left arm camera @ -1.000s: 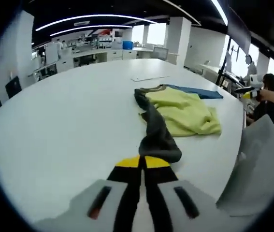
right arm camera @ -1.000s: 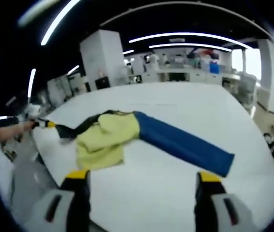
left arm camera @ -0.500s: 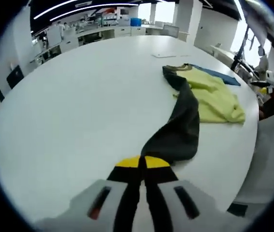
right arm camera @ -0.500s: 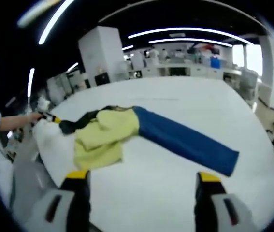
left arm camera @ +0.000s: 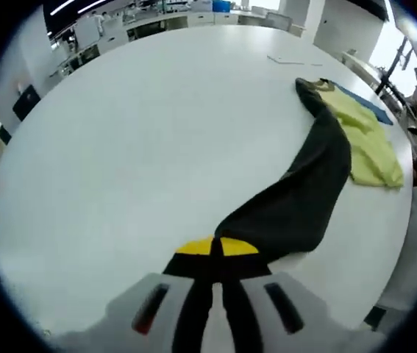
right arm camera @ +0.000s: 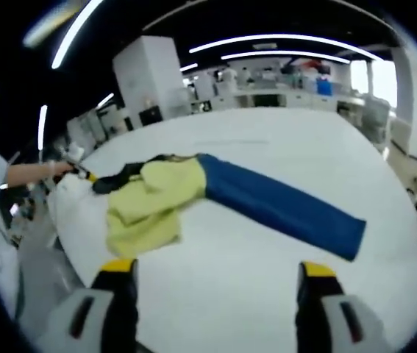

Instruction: Fold the garment on the visible template until the final outline fits inside the template.

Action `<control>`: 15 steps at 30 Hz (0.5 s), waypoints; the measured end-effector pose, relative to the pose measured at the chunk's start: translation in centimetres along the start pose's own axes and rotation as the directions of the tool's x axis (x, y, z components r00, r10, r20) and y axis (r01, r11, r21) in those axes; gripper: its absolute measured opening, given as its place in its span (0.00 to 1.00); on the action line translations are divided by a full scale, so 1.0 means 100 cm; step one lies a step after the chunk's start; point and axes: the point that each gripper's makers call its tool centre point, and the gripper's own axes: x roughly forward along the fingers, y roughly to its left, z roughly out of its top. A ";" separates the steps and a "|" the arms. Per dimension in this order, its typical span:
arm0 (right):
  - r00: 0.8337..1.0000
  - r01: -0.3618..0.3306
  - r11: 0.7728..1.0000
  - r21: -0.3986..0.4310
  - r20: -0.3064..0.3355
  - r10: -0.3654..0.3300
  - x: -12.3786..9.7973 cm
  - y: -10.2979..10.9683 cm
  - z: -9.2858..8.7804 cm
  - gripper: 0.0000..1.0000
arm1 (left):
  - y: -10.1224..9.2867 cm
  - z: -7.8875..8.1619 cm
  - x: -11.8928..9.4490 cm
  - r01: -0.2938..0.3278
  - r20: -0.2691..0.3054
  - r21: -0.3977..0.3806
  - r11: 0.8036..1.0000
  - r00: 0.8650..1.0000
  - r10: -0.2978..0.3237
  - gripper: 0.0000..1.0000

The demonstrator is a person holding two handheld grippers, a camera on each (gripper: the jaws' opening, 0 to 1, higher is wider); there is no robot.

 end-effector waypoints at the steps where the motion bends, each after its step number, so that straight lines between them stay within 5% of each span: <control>1: 1.000 0.002 1.000 0.006 0.005 -0.002 0.000 0.000 0.001 0.90 | 0.003 0.001 0.001 -0.003 -0.001 0.004 1.000 1.000 0.003 0.00; 11: 1.000 0.016 1.000 0.014 -0.007 -0.016 0.001 -0.005 0.001 0.89 | 0.049 0.014 0.016 -0.070 -0.083 0.039 0.997 0.994 0.073 0.00; 15: 1.000 0.016 1.000 0.011 -0.027 -0.016 0.004 -0.003 -0.005 0.89 | 0.053 0.011 0.014 -0.093 -0.122 0.067 0.993 0.987 0.100 0.00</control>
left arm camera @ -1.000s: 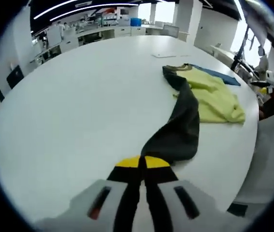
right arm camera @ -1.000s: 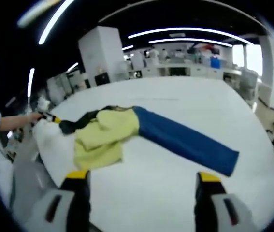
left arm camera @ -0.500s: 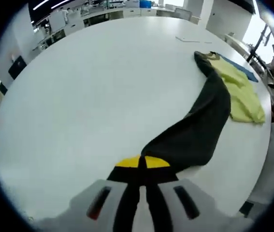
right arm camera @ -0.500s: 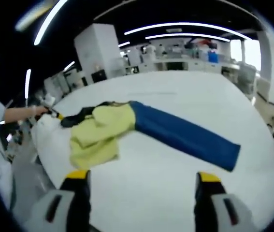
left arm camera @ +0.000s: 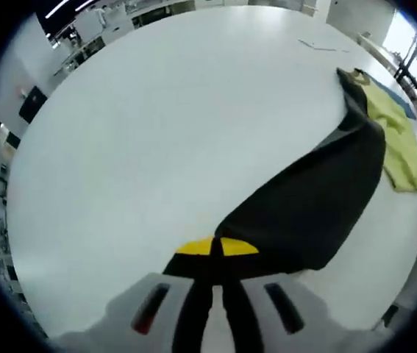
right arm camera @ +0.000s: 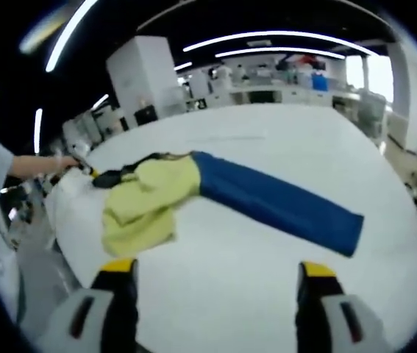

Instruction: Fold the garment on the visible template until the final outline fits inside the template.

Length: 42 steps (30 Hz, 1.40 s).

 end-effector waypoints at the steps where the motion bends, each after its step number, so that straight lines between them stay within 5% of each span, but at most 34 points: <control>1: 1.000 0.000 1.000 -0.002 -0.006 0.000 0.001 0.001 -0.002 0.89 | -0.001 -0.001 -0.001 -0.006 -0.016 0.006 1.000 1.000 0.006 0.00; 5: 1.000 -0.004 1.000 0.006 -0.004 0.004 0.000 0.003 -0.003 0.90 | 0.005 -0.011 -0.004 -0.033 -0.115 0.076 0.997 0.992 0.042 0.00; 11: 1.000 -0.007 1.000 0.005 -0.002 0.007 0.000 0.007 -0.003 0.89 | 0.010 -0.016 -0.005 -0.001 -0.169 0.073 0.997 0.985 0.013 0.00; 16: 1.000 -0.011 1.000 0.005 0.005 0.011 0.000 0.008 -0.002 0.90 | 0.007 -0.034 -0.013 -0.011 -0.280 0.188 0.982 0.958 0.064 0.00; 29: 1.000 -0.017 1.000 0.010 0.011 0.017 0.001 0.009 -0.001 0.90 | 0.039 -0.022 0.002 -0.015 -0.240 0.207 0.978 0.969 0.065 0.02; 34: 1.000 -0.022 1.000 0.010 0.009 0.021 0.001 0.012 -0.003 0.90 | 0.041 -0.017 -0.001 -0.027 -0.203 0.267 0.963 0.976 0.083 0.17; 38: 1.000 -0.025 1.000 0.013 0.011 0.025 0.001 0.013 -0.003 0.90 | 0.034 -0.022 -0.006 -0.021 -0.159 0.299 0.954 0.985 0.071 0.46; 42: 1.000 -0.028 1.000 0.012 0.013 0.028 0.002 0.014 -0.002 0.90 | 0.023 -0.019 -0.010 0.008 -0.079 0.294 0.956 0.997 0.016 0.63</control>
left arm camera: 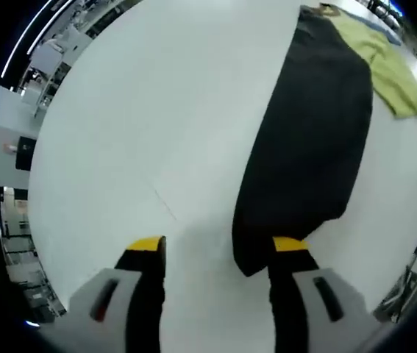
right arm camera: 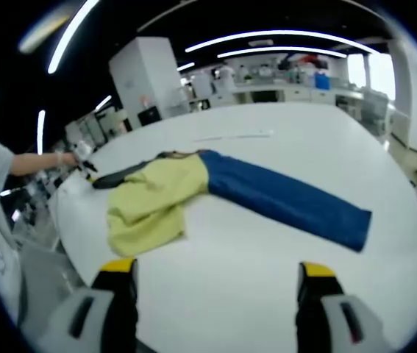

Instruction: Fold the garment on the visible template until the final outline fits inside the template.

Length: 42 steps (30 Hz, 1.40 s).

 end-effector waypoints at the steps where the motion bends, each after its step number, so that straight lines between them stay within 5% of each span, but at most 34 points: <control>1: 1.000 -0.001 1.000 -0.001 0.001 0.001 0.000 0.000 0.000 0.90 | -0.008 -0.003 -0.003 0.026 0.016 -0.036 0.999 1.000 -0.025 0.68; 7: 1.000 -0.008 1.000 -0.006 0.008 0.008 0.001 0.003 0.002 0.90 | -0.032 0.013 -0.013 0.111 0.187 -0.035 0.993 0.977 -0.102 0.88; 10: 1.000 -0.011 1.000 -0.006 0.011 0.011 0.001 0.005 0.003 0.90 | -0.043 0.013 -0.018 0.136 0.222 -0.049 0.989 0.967 -0.122 0.98; 15: 1.000 -0.017 1.000 -0.008 0.014 0.017 0.002 0.010 0.004 0.89 | -0.065 0.022 -0.031 0.167 0.341 -0.006 0.986 0.927 -0.155 0.99; 17: 1.000 -0.021 1.000 -0.009 0.014 0.021 0.003 0.012 0.004 0.89 | -0.069 0.021 -0.035 0.174 0.354 -0.021 0.985 0.922 -0.156 0.99; 19: 1.000 -0.024 1.000 -0.011 0.016 0.024 0.004 0.013 0.004 0.89 | -0.076 0.027 -0.042 0.167 0.415 -0.003 0.986 0.897 -0.151 0.99; 20: 1.000 -0.026 1.000 -0.011 0.016 0.026 0.004 0.012 0.005 0.89 | -0.079 0.023 -0.043 0.170 0.402 -0.015 0.985 0.903 -0.150 0.99; 29: 0.999 -0.029 0.999 -0.019 0.036 0.030 0.002 0.013 0.012 0.90 | -0.096 0.023 -0.044 0.185 0.464 0.012 0.983 0.869 -0.170 0.88; 42: 0.998 -0.026 1.000 -0.007 0.053 0.026 -0.001 0.016 0.011 0.91 | -0.095 0.015 -0.032 0.123 0.499 -0.069 0.990 0.864 -0.072 0.44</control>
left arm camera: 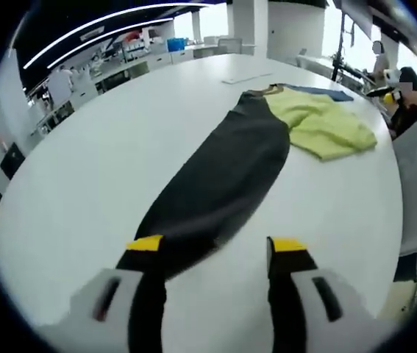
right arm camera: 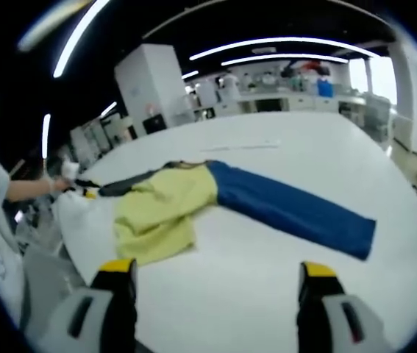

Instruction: Fold the garment on the visible template until the final outline fits inside the template.

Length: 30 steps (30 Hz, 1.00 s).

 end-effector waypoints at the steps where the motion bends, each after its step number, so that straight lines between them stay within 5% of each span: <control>1: 1.000 0.000 1.000 0.002 -0.001 0.000 0.000 0.000 -0.001 0.91 | 0.000 -0.001 0.001 -0.006 -0.001 -0.005 1.000 1.000 0.006 0.39; 9: 1.000 0.011 1.000 0.010 0.000 -0.011 -0.006 -0.004 -0.002 0.91 | 0.007 -0.012 0.010 -0.067 -0.023 -0.084 0.994 0.998 0.066 0.23; 20: 1.000 0.018 0.999 0.033 0.008 -0.019 -0.010 -0.007 -0.006 0.91 | 0.012 -0.009 0.013 -0.147 -0.021 -0.093 0.985 0.989 0.145 0.01; 30: 1.000 -0.003 0.999 0.036 0.009 0.003 -0.004 0.001 -0.011 0.91 | 0.019 -0.022 -0.002 -0.180 -0.033 -0.147 0.973 0.984 0.177 0.00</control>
